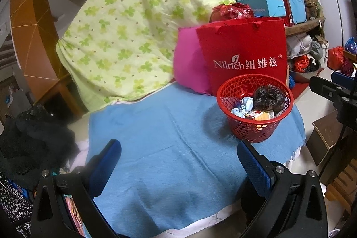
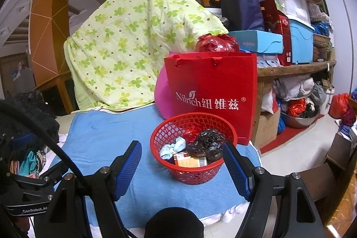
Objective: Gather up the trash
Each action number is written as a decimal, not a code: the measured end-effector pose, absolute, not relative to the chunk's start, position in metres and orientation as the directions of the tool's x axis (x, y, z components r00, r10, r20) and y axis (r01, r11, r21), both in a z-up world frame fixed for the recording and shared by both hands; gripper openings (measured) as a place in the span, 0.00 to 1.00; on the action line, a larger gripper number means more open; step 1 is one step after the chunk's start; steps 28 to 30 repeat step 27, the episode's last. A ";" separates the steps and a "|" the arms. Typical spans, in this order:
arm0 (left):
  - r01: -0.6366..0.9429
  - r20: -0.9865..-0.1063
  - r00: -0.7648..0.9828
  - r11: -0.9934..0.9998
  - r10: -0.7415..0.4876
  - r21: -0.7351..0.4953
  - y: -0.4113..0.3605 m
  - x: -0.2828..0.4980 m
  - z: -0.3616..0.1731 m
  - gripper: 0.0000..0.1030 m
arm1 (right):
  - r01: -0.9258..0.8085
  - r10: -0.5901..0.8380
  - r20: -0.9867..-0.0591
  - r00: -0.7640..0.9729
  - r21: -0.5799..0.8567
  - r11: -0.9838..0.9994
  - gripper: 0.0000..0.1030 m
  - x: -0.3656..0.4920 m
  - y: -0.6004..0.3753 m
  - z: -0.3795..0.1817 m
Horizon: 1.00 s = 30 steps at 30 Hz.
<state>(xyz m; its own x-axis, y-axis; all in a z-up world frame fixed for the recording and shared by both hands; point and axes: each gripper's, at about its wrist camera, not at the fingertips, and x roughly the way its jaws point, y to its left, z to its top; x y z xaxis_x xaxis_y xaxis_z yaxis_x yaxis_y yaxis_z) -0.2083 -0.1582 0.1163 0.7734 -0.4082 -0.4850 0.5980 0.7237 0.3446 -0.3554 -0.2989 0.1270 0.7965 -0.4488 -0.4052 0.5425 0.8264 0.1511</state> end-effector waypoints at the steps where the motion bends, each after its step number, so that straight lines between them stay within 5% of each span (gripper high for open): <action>1: 0.598 -0.487 0.773 0.722 -0.407 0.347 -0.161 -0.209 0.116 1.00 | 0.543 -0.448 -0.407 0.796 0.153 0.825 0.76 -0.356 -0.300 0.126; 21: 0.684 -0.553 0.702 0.642 -0.449 0.347 -0.219 -0.182 0.098 1.00 | 0.619 -0.490 -0.464 0.738 0.176 0.766 0.76 -0.340 -0.343 0.112; 30: 0.711 -0.537 0.654 0.676 -0.533 0.195 -0.205 -0.146 0.110 1.00 | 0.633 -0.518 -0.455 0.724 0.142 0.761 0.76 -0.317 -0.346 0.123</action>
